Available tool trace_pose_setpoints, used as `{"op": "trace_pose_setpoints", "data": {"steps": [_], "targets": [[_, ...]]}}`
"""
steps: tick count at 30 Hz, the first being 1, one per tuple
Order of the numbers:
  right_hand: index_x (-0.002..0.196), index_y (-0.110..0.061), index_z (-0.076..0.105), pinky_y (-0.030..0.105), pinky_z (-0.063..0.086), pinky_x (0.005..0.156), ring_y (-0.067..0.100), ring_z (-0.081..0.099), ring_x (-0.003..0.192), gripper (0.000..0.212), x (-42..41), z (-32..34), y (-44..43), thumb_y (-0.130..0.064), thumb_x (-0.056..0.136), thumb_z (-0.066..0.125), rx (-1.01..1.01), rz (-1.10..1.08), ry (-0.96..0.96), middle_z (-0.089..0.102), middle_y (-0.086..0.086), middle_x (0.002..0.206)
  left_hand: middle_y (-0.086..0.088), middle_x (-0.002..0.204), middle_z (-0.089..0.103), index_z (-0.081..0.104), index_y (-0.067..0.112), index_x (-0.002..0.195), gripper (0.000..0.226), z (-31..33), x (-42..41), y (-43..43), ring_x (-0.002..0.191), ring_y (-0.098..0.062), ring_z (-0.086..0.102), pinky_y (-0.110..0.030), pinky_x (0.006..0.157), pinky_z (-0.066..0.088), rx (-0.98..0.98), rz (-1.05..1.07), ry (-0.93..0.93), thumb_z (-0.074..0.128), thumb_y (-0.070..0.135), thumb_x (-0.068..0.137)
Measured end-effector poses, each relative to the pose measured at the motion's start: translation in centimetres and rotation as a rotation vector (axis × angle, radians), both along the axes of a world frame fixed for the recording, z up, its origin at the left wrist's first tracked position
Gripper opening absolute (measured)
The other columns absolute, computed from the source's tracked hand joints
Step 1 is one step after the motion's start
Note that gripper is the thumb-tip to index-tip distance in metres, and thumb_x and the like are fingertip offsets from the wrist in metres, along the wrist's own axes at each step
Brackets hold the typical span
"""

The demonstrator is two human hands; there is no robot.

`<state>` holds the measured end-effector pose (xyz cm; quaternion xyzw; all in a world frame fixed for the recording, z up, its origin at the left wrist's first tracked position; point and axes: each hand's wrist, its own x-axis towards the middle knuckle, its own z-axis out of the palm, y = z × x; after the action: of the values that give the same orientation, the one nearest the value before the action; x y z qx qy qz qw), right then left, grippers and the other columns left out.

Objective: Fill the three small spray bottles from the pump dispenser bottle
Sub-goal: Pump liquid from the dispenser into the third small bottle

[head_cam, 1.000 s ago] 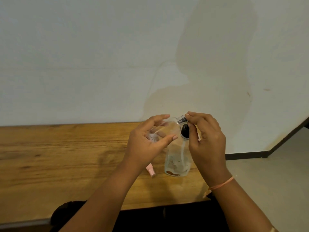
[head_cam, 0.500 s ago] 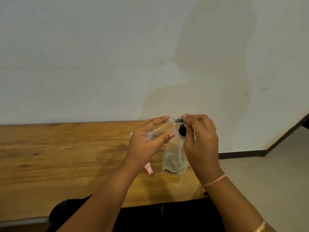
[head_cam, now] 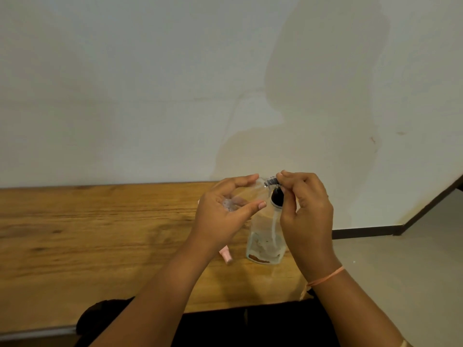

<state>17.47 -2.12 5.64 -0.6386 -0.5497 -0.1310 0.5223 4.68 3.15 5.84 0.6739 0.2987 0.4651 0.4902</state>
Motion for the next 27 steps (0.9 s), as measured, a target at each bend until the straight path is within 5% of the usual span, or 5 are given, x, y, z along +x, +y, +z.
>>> {"op": "trace_pose_setpoints", "data": {"steps": [13,21,27], "targets": [[0.100,-0.006,0.069,0.014,0.048,0.087,0.018,0.060,0.100,0.025,0.0,0.6,-0.2,0.008,0.085,0.055,0.028,0.064,0.117,0.057,-0.005,0.100,0.009,0.107,0.065,0.063,0.032,0.107,0.044,0.2,-0.1,-0.2,0.094,0.005,0.062,-0.010,0.076,0.049,0.108,0.038,0.014,0.075,0.028,0.065],[0.101,-0.002,0.067,0.012,0.046,0.090,0.020,0.059,0.098,0.022,0.7,-0.5,0.0,0.004,0.086,0.051,0.001,0.080,0.016,0.055,0.000,0.100,0.016,0.105,0.065,0.060,0.041,0.105,0.047,-0.5,-0.1,0.0,0.103,0.007,0.058,-0.007,0.079,0.046,0.059,0.056,0.074,0.080,0.018,0.069],[0.098,-0.005,0.069,0.007,0.043,0.088,0.006,0.057,0.097,0.025,0.5,0.4,0.0,0.008,0.084,0.052,0.087,0.117,0.141,0.058,-0.002,0.097,0.015,0.107,0.066,0.063,0.034,0.105,0.043,0.0,-0.1,-0.2,0.104,-0.001,0.061,-0.015,0.080,0.051,0.080,0.030,-0.002,0.077,0.028,0.065]]}}
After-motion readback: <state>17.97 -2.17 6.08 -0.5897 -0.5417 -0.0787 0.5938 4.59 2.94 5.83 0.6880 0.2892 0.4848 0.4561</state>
